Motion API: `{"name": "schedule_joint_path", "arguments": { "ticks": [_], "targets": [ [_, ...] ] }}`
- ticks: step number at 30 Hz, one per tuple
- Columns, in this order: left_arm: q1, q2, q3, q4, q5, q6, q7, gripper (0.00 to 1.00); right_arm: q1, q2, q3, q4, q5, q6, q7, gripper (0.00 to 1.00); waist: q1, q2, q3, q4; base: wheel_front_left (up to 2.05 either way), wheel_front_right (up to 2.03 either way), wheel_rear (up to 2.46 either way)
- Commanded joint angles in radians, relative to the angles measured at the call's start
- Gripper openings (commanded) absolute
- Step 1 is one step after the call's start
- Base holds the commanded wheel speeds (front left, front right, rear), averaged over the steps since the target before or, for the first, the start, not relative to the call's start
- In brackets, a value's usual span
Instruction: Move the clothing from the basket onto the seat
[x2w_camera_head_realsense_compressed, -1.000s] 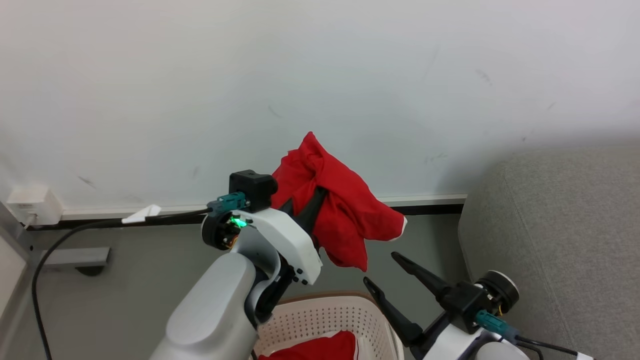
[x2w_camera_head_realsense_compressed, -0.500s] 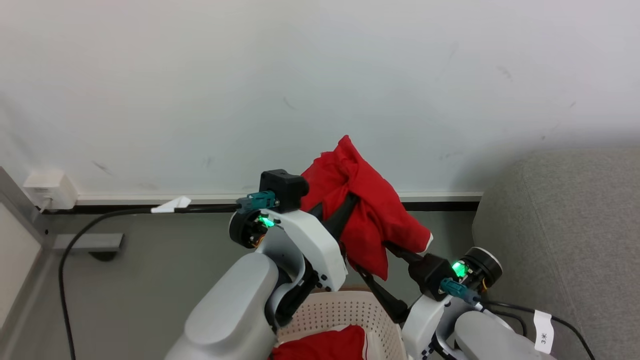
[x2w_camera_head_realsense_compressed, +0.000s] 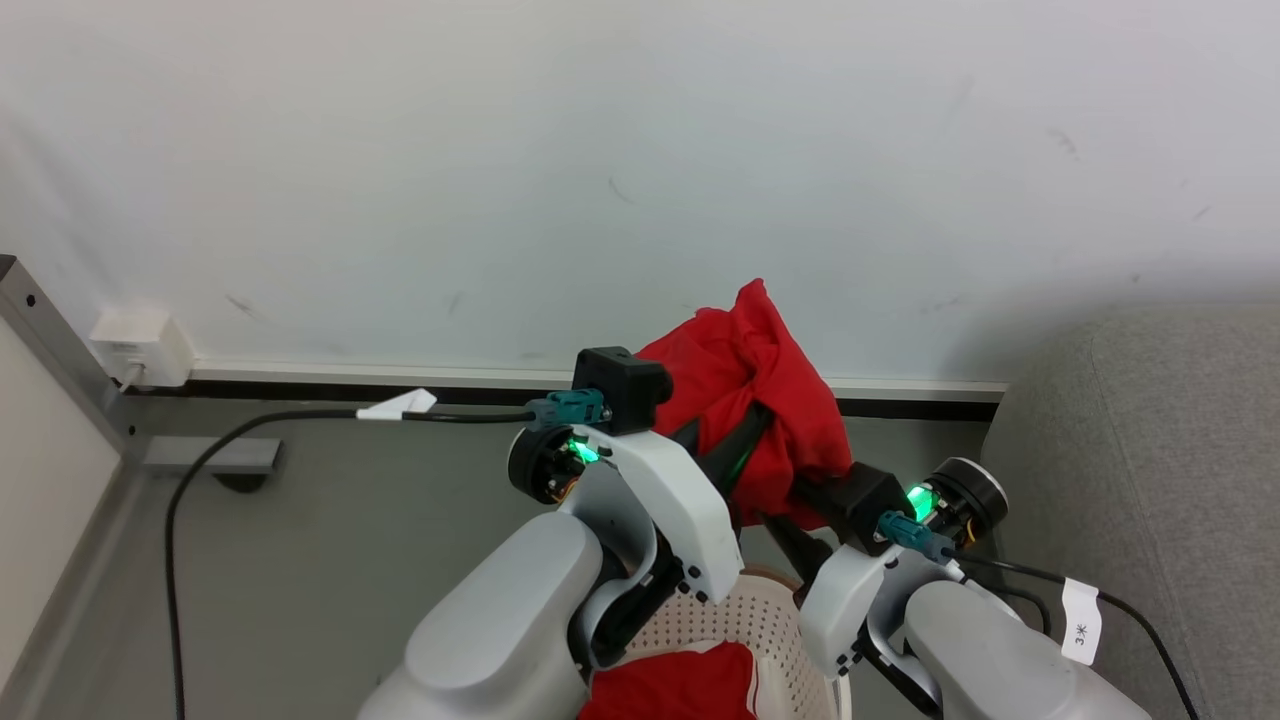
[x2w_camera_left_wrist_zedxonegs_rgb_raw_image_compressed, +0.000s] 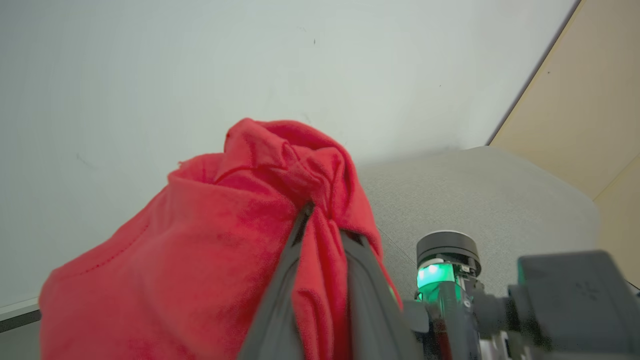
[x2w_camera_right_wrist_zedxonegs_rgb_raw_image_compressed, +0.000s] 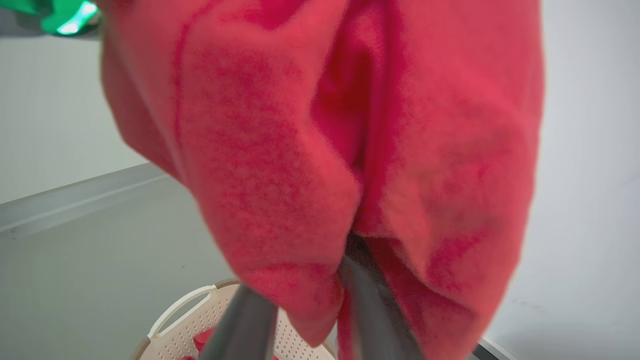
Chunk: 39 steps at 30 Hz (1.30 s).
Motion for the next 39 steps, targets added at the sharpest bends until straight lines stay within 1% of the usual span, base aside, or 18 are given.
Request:
{"name": "schedule_joint_path", "arguments": {
  "ticks": [1,6,12,19,20,21,25,31,34,39],
  "targets": [
    [-0.012,0.002,-0.007,0.005,-0.017,0.006,-0.008,0.00,-0.011,0.003,-0.009,-0.014,0.014,-0.002,0.001,0.00,0.0000,0.0000,0.000,0.004,0.00,0.00,0.00],
    [-0.021,0.002,-0.001,0.040,-0.026,0.016,-0.025,0.00,0.012,0.002,-0.018,-0.050,0.025,-0.002,0.001,0.00,0.0000,0.0000,0.000,0.001,0.00,0.00,0.00],
    [-0.028,0.003,0.004,0.074,-0.034,0.015,-0.038,0.00,0.031,0.000,-0.084,-0.105,0.026,-0.002,0.000,0.00,0.0000,0.0000,-0.001,-0.012,0.00,0.00,0.00],
    [-0.026,0.007,0.006,0.092,-0.037,0.018,-0.049,0.00,0.060,-0.017,-0.119,-0.139,0.015,-0.002,0.000,0.00,0.0000,0.0000,-0.004,-0.025,0.00,0.00,0.00],
    [-0.025,0.007,0.004,0.094,-0.038,0.017,-0.049,0.46,0.062,-0.019,-0.125,-0.144,0.015,-0.002,0.000,0.00,0.0000,0.0000,-0.005,-0.028,0.00,0.00,0.00],
    [-0.024,0.007,0.001,0.095,-0.037,0.015,-0.047,1.00,0.064,-0.020,-0.130,-0.147,0.013,-0.002,0.000,0.00,0.0000,0.0000,-0.006,-0.031,0.00,0.00,0.00],
    [-0.022,0.010,-0.004,0.090,-0.037,0.012,-0.048,1.00,0.075,-0.029,-0.163,-0.162,0.010,-0.002,0.000,0.00,0.0000,0.0000,-0.009,-0.042,0.00,0.00,0.00],
    [-0.003,0.026,-0.008,0.073,-0.029,0.015,-0.067,1.00,0.101,-0.073,-0.258,-0.191,0.003,-0.002,0.000,0.00,0.0000,0.0000,-0.016,-0.066,0.00,0.00,0.00],
    [0.005,0.040,-0.010,0.062,-0.019,0.008,-0.088,1.00,0.114,-0.104,-0.303,-0.225,-0.014,-0.002,0.000,0.00,0.0000,0.0000,-0.015,-0.092,0.00,0.00,0.00],
    [0.020,0.064,-0.017,0.055,-0.006,0.006,-0.110,1.00,0.148,-0.138,-0.389,-0.283,-0.021,-0.002,0.000,0.00,0.0000,0.0000,-0.012,-0.159,0.00,0.00,0.00]
  ]
}}
